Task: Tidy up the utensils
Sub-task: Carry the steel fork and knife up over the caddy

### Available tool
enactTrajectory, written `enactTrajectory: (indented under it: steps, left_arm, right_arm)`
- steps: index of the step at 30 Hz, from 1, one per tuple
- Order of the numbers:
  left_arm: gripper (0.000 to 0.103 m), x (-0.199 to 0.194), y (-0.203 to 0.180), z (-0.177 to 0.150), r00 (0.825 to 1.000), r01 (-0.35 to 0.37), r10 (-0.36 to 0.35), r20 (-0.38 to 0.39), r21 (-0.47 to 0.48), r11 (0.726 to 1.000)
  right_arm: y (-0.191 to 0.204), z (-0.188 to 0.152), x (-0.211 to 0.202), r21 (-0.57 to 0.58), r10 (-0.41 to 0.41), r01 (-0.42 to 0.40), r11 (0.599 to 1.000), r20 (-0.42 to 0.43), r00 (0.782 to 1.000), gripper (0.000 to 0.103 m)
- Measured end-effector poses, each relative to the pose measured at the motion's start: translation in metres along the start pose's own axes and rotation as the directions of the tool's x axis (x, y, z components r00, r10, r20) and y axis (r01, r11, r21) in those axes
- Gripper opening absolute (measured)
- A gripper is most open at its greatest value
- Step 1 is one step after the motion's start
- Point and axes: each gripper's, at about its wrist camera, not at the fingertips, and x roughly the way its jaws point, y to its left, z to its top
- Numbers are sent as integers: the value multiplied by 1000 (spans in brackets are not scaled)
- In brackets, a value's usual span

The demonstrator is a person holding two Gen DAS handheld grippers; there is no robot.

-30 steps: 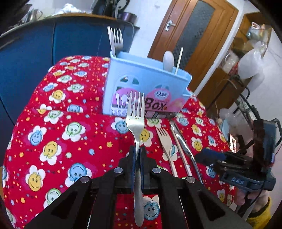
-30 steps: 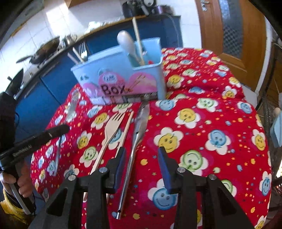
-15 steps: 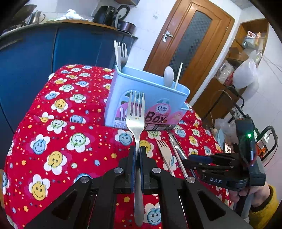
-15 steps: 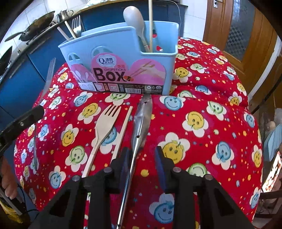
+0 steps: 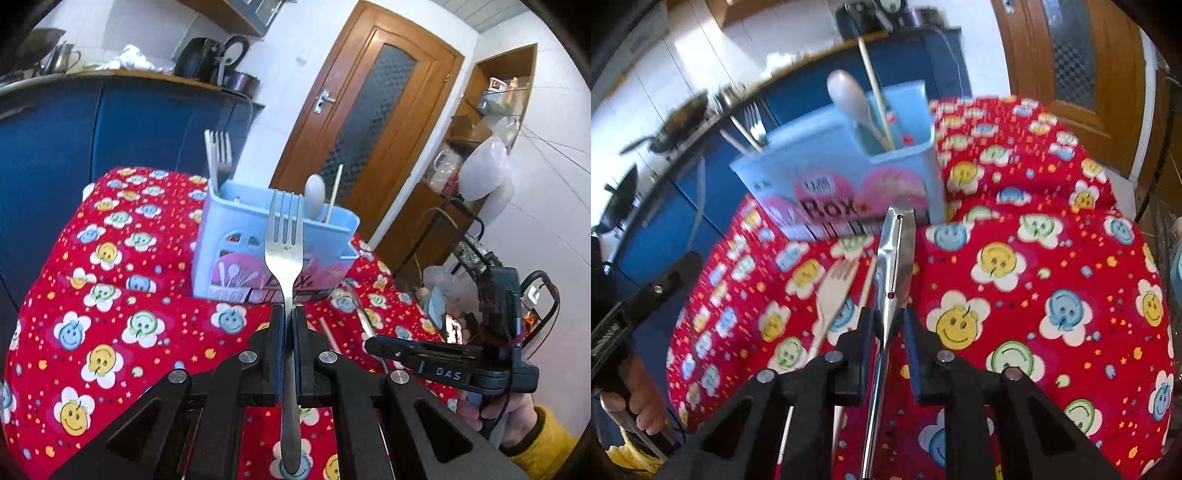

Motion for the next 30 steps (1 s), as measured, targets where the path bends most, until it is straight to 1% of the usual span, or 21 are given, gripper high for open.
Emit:
enactTrajectory:
  steps: [2, 6, 7, 8, 10, 11, 13, 15, 20, 25, 30]
  left_arm:
    - [4, -2, -2, 2, 1000, 2, -2, 13, 0, 1000]
    - [4, -3, -6, 8, 999, 4, -4, 35, 1, 1000]
    - [4, -3, -7, 10, 999, 1, -1, 42, 2, 1000]
    - [4, -4, -8, 11, 999, -2, 2, 48, 4, 1000]
    - [4, -4, -8, 16, 998, -8, 8, 66, 3, 1000]
    - [4, -3, -8, 19, 997, -8, 8, 74, 1, 1000]
    - [4, -2, -8, 25, 996, -16, 16, 90, 0, 1000]
    - [4, -2, -8, 32, 994, -30, 30, 106, 2, 1000]
    - [4, 0, -8, 55, 984, -59, 56, 167, 10, 998]
    - [4, 6, -8, 81, 966, -108, 99, 238, 25, 994]
    - [4, 18, -8, 97, 952, -139, 125, 281, 32, 990]
  right_arm:
    - [0, -1, -11, 2, 22, -22, 1000, 52, 998, 19]
    - [4, 1, -33, -22, 41, -38, 999, 164, 986, 18]
    - [5, 2, -39, -30, 49, -44, 999, 201, 978, 18]
    - [5, 4, -43, -33, 54, -48, 998, 220, 974, 18]
    - [7, 9, -51, -45, 72, -61, 997, 284, 956, 18]
    - [8, 9, -54, -50, 77, -65, 997, 303, 950, 18]
    - [11, 15, -59, -66, 97, -79, 995, 353, 930, 18]
    - [12, 20, -60, -76, 109, -86, 993, 379, 919, 18]
    - [15, 33, -57, -100, 122, -88, 991, 417, 901, 19]
    - [14, 48, -55, -102, 141, -107, 989, 449, 882, 19]
    - [11, 64, -51, -110, 146, -106, 988, 471, 870, 19]
